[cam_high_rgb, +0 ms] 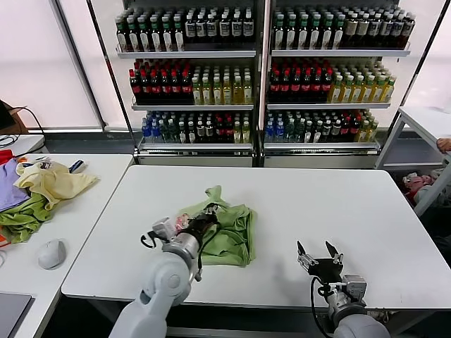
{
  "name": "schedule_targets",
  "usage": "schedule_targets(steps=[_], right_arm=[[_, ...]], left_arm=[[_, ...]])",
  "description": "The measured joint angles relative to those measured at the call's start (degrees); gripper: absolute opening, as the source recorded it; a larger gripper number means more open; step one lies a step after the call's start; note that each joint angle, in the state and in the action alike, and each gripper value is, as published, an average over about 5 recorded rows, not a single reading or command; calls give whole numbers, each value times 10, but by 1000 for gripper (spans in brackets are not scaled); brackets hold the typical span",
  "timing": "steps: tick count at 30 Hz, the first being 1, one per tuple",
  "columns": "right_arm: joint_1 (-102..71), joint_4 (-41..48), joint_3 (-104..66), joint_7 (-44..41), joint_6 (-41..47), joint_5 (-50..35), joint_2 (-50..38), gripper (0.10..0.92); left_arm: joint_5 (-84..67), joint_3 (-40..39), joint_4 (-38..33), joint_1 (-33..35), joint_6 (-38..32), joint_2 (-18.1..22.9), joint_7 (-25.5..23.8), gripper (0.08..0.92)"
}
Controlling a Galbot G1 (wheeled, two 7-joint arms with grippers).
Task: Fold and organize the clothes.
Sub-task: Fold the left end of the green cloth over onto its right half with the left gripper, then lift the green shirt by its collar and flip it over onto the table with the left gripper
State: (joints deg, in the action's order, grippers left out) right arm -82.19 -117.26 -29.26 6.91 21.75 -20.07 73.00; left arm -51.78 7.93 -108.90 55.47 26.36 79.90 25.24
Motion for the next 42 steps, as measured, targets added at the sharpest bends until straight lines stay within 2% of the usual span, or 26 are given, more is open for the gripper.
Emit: schedule_targets(steps=[2,11,24,29,34,42], right_arm=[[1,0,0,0,0,0,0,823],[1,1,-5,0,0,-2,-2,823],[-1,2,0,-1,-1,3,7,823],[-4,0,1,-1,-2,6,8,823],[-6,-2,3,-1,-2,10,12,823],[-13,-8,0,-1,-2,13,13,823]], left_arm=[[13,-14,12,-7,3,7,-3,170],[70,-54,29,-11,5,10,-40,414],[115,-38,-17,28,-18,-24,-87,778],[168,-18,-7,39,-30,-49,-84,821],[236,-10,26,44,-36,-66,-69,823],[308,-8,74,50,-23,-72,-42,802]])
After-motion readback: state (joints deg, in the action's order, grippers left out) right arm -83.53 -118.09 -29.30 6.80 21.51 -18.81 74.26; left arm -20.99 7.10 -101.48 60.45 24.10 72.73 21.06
